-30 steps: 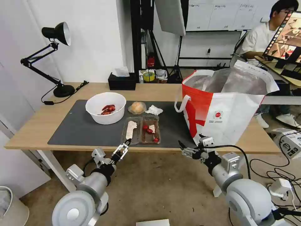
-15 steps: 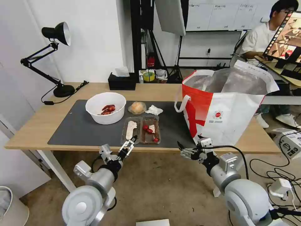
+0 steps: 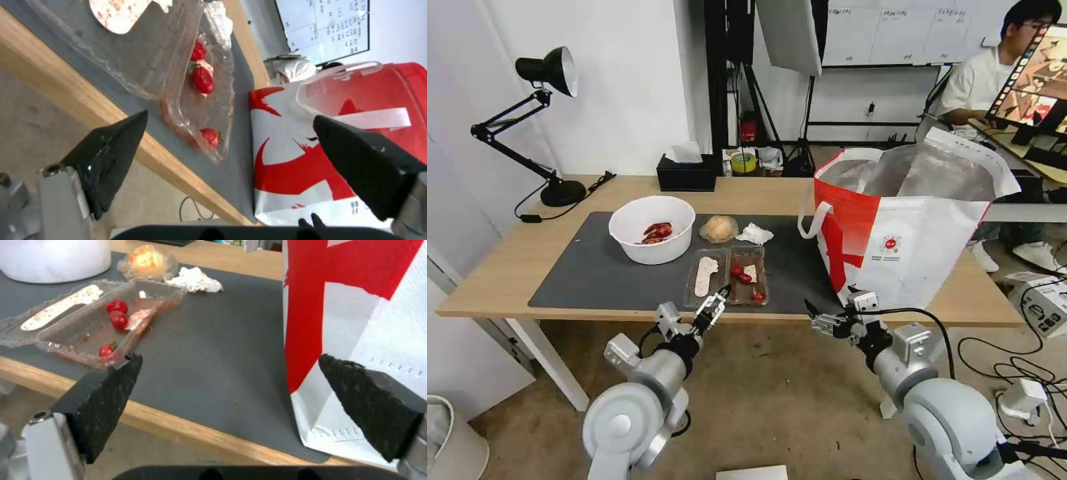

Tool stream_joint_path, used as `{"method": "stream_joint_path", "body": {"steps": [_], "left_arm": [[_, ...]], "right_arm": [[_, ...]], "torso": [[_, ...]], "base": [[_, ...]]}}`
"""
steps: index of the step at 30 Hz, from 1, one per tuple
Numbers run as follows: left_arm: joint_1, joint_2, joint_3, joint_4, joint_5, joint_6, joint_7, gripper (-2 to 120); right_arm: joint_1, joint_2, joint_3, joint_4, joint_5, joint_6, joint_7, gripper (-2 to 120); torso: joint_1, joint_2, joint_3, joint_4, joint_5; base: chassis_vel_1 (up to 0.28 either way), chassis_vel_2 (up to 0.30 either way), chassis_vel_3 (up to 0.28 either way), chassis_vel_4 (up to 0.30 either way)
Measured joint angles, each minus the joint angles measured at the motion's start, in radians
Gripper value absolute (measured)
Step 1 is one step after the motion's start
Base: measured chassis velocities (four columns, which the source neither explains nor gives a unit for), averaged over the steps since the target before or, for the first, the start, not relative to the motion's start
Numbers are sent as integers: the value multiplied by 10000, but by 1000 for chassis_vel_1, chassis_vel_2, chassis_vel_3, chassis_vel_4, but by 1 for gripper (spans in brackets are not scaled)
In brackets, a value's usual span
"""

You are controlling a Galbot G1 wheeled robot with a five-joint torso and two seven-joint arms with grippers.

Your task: Pick up the trash from the table and place it into the takeout bag.

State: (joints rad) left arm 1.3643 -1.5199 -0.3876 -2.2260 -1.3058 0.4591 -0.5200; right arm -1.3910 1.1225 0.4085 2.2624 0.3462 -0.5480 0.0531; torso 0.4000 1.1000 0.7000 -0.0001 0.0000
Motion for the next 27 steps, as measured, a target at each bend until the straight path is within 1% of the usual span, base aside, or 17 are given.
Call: {"method": "stream_joint_path", "body": {"steps": [14,18,27], "left_arm": [[-385,-36,169,538,-144,45,-293,100],[-518,-87,119,603,-278,25,-422,100],[-577,-91,93,694,-347,5,-505,100]], "right_arm": [[36,4,61,-73,-4,0,12,100],[26,3,57,-80,-16,4,17,100],[38,24,-39,-117,-47,8,22,100]], "torso": [[-1,0,0,1,0],[0,0,-1,1,0],[0,0,-1,1,0]], "base": [[0,0,0,0],[0,0,0,0],[0,0,0,0]]}}
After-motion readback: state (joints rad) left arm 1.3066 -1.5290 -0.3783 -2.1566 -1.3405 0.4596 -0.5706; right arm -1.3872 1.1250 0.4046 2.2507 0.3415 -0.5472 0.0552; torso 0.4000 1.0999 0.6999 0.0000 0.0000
